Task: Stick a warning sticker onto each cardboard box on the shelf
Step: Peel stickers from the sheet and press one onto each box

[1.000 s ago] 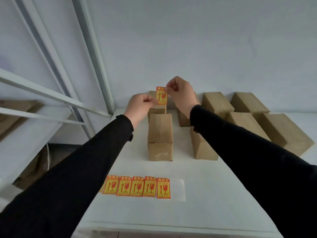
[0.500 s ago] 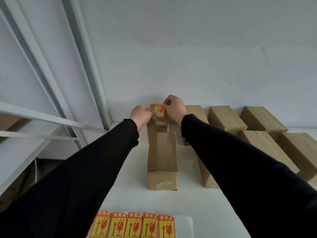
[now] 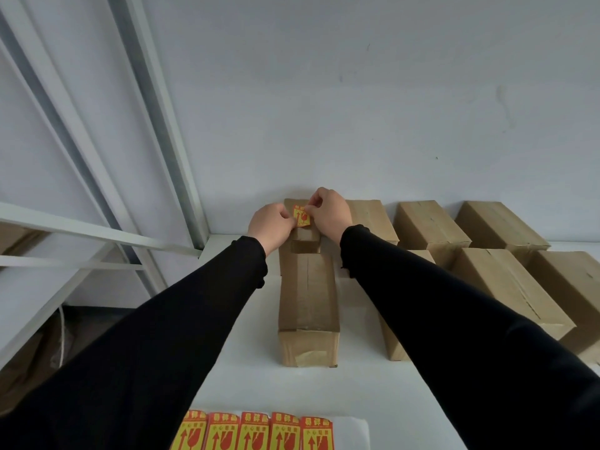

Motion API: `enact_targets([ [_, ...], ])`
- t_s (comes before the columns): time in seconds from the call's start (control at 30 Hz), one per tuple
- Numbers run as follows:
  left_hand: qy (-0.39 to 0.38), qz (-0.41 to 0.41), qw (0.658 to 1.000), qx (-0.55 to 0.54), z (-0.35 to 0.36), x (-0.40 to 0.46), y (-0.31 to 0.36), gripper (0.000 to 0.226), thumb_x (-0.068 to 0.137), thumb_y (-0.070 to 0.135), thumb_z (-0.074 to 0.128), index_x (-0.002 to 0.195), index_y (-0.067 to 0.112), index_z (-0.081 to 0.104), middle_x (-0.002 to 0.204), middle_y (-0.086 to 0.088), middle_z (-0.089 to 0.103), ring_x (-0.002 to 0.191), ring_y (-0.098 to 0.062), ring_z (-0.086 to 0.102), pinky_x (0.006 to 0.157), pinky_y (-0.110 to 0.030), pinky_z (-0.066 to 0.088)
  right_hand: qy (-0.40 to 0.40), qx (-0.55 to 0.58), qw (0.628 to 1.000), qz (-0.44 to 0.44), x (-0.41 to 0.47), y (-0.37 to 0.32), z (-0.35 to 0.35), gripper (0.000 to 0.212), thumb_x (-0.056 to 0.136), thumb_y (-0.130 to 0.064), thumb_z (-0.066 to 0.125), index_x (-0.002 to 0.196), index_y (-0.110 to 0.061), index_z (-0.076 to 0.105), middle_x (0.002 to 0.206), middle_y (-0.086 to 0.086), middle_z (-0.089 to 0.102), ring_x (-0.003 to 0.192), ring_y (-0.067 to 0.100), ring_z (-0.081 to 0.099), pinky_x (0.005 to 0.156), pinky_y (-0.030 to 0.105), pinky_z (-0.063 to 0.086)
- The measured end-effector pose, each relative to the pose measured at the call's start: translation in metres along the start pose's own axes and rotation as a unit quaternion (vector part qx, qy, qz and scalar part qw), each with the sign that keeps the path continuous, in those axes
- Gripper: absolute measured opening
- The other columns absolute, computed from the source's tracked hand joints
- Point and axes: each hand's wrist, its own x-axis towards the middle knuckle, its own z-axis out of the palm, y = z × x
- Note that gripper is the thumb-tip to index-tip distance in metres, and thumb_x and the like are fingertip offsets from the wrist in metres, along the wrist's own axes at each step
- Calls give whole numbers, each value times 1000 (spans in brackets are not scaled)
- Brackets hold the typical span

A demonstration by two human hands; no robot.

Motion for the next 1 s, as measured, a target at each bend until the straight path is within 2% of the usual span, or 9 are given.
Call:
enact_targets([
  [0.1, 6, 13, 1000, 21, 2, 1, -4, 19, 92, 25, 61, 77, 17, 53, 80, -3, 60, 77, -23, 56, 60, -33, 41, 2, -5, 1000, 5, 0, 1, 4, 6, 93, -19, 65, 89, -16, 61, 90, 1, 65, 81, 16, 62, 68, 29, 54],
  [0.17, 12, 15, 1000, 22, 3, 1, -8, 22, 91, 26, 62, 76, 18, 49, 76, 2, 55, 74, -20, 52, 56, -30, 35, 2, -4, 1000, 10, 0, 1, 4, 8, 92, -19, 66, 87, -17, 60, 90, 0, 64, 79, 15, 60, 65, 27, 51],
  [0.27, 14, 17, 1000, 17, 4, 2, -10, 19, 93, 28, 63, 84, 14, 54, 82, -1, 58, 78, -21, 53, 59, -29, 37, 3, 14, 999, 31, 1, -1, 3, 11, 90, -16, 66, 89, -17, 55, 91, 1, 62, 76, 14, 56, 58, 23, 43],
  [0.37, 19, 20, 1000, 12, 4, 3, -10, 19, 94, 27, 64, 96, 10, 57, 90, -4, 60, 84, -23, 57, 64, -31, 41, 4, 33, 997, 65, 3, -3, 2, 12, 89, -12, 64, 93, -16, 54, 91, 2, 61, 79, 16, 56, 60, 25, 46],
  [0.53, 11, 37, 999, 8, 3, 4, -11, 22, 96, 27, 62, 112, 14, 54, 79, 4, 51, 67, -14, 51, 55, -29, 37, 6, 32, 997, 72, 4, -6, 2, 10, 91, -7, 58, 94, -16, 54, 90, 0, 59, 79, 16, 55, 54, 22, 38],
  [0.6, 11, 39, 999, 17, 3, 4, -12, 23, 96, 28, 62, 113, 15, 55, 80, 3, 51, 66, -14, 50, 54, -30, 37, -16, 29, 998, 55, 2, -4, -2, 11, 91, -9, 61, 98, -15, 55, 95, 1, 60, 84, 18, 56, 58, 22, 41],
  [0.7, 12, 38, 999, 17, 3, 4, -12, 23, 95, 29, 63, 112, 16, 56, 82, 1, 52, 68, -18, 51, 56, -31, 36, -84, 35, 996, 25, -3, -3, -16, 29, 87, -14, 71, 110, -12, 54, 102, 3, 60, 92, 19, 58, 71, 25, 48],
  [0.83, 15, 35, 999, 14, 4, 3, -12, 22, 95, 28, 63, 112, 16, 56, 81, 1, 52, 68, -19, 53, 58, -31, 39, -173, 45, 984, 3, -10, -2, -32, 49, 83, -19, 78, 122, -13, 49, 110, 2, 58, 99, 17, 56, 77, 25, 46],
  [1.0, 16, 35, 999, 26, 4, 3, -11, 22, 96, 29, 62, 113, 16, 56, 82, -1, 54, 68, -19, 53, 57, -31, 38, -182, -29, 983, -25, -9, -4, -33, 46, 85, -23, 76, 125, -13, 55, 127, 4, 51, 109, 19, 53, 84, 26, 42],
])
